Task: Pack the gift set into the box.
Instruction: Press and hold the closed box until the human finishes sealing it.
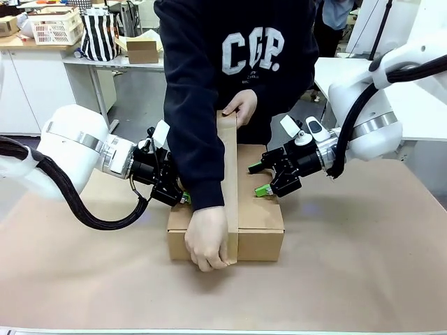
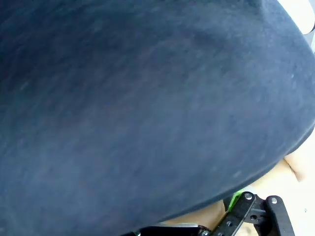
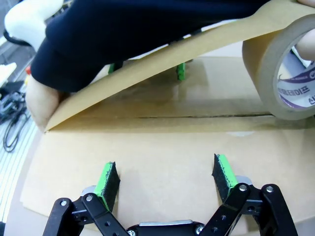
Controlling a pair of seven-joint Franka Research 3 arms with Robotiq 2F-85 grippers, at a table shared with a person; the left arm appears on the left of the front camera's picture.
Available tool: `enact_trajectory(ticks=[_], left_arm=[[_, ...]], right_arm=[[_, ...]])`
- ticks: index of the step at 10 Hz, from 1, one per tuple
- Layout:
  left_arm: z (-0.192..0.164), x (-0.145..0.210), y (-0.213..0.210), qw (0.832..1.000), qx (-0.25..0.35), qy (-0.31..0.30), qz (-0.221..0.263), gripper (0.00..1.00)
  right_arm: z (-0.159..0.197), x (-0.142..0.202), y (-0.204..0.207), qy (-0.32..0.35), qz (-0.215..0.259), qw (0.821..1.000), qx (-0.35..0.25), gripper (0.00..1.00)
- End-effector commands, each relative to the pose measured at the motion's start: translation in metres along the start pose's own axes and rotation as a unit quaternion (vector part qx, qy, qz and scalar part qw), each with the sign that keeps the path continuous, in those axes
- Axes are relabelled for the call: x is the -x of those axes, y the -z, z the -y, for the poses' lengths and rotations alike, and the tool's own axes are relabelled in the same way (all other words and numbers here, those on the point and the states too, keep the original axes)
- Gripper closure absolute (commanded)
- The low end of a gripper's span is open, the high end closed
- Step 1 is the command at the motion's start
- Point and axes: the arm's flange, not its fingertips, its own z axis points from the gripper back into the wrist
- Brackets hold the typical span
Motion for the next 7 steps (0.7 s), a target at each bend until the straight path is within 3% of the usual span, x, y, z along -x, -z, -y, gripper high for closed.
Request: enact_trajectory(ticks=[1,7], left_arm=[[0.0019,0.0013,0.0001,1.000,-0.001,0.010,0.001,0.00],[0.0019,0.0013,0.0001,1.000,-0.001,0.010,0.001,0.00]], right_arm=[[-0.0003,0.0024,0.0009,-0.003,-0.004,1.000,0.001,0.00],[-0.0003,0.0024,0.0009,-0.003,-0.004,1.000,0.001,0.00]])
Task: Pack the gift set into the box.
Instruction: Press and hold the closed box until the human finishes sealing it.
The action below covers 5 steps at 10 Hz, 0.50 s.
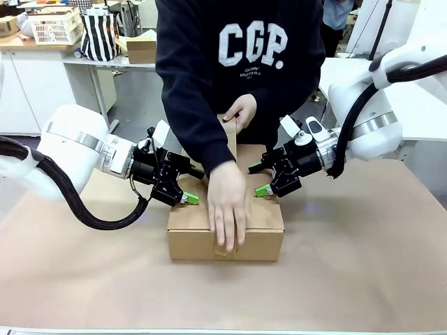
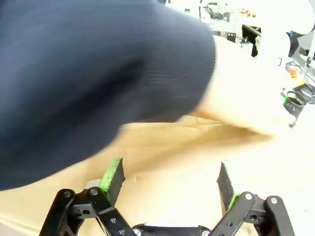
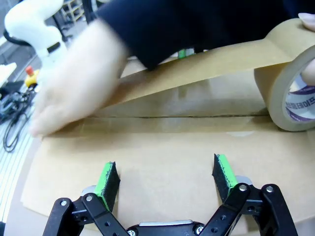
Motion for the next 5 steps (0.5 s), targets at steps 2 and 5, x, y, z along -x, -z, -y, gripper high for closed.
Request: enact_trajectory(ticks=[2,5], left_arm=[[0.0020,0.0014,0.0000,1.000,-0.001,0.009,0.001,0.00],[0.0020,0.0014,0.0000,1.000,-0.001,0.009,0.001,0.00]], right_arm=[[-0.0003,0.0024,0.0009,-0.003,-0.004,1.000,0.001,0.00],[-0.0003,0.0024,0.0009,-0.003,-0.004,1.000,0.001,0.00]])
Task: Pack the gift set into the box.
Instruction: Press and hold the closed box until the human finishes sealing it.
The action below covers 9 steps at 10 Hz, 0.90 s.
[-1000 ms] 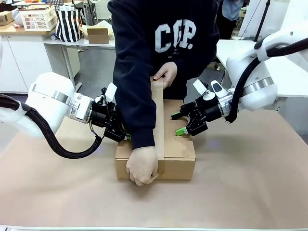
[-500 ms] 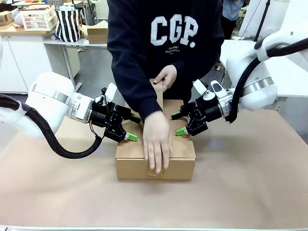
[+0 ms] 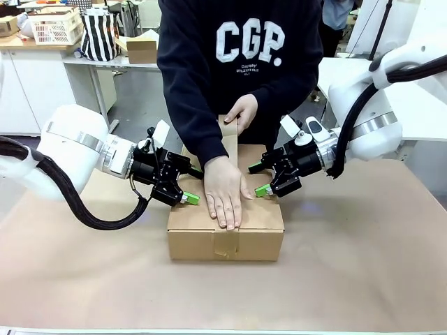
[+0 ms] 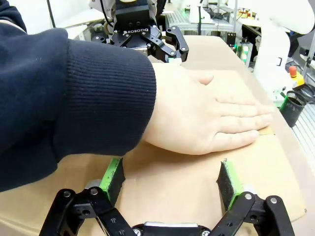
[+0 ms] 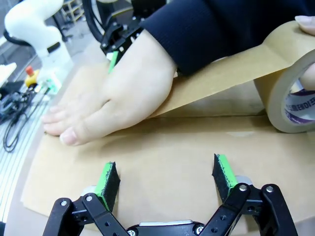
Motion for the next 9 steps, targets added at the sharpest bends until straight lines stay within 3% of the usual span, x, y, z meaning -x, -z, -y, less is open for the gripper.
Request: enact_trajectory(ticks=[1,9], left_arm=[[0.0020,0.0013,0.0000,1.000,-0.001,0.009,0.001,0.00],[0.0020,0.0013,0.0000,1.000,-0.001,0.009,0.001,0.00]], right_arm=[[-0.0003,0.0024,0.0009,-0.003,-0.004,1.000,0.001,0.00],[-0.0003,0.0024,0.0009,-0.003,-0.004,1.000,0.001,0.00]])
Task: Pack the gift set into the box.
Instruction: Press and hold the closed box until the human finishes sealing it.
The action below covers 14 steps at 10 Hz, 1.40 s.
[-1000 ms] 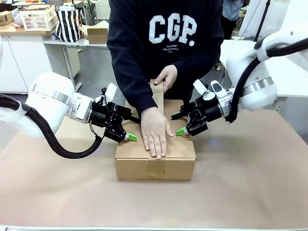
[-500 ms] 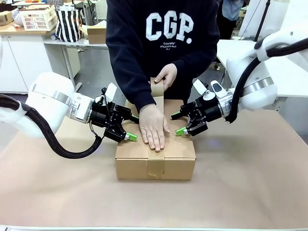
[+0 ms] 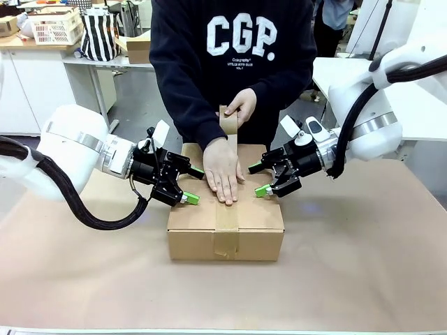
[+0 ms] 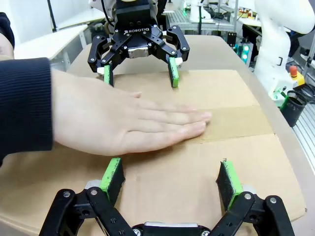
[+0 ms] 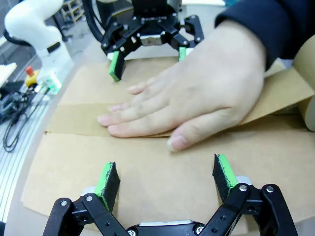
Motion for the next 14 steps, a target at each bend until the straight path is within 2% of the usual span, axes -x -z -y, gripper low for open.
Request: enact_trajectory(ticks=[1,14], left_arm=[[0.0023,0.0008,0.0006,1.000,0.000,0.010,0.002,0.00],[0.0023,0.0008,0.0006,1.000,0.000,0.010,0.002,0.00]], right_arm=[[-0.0002,0.0021,0.0008,-0.003,-0.004,1.000,0.001,0.00],[-0.0002,0.0021,0.0008,-0.003,-0.004,1.000,0.001,0.00]])
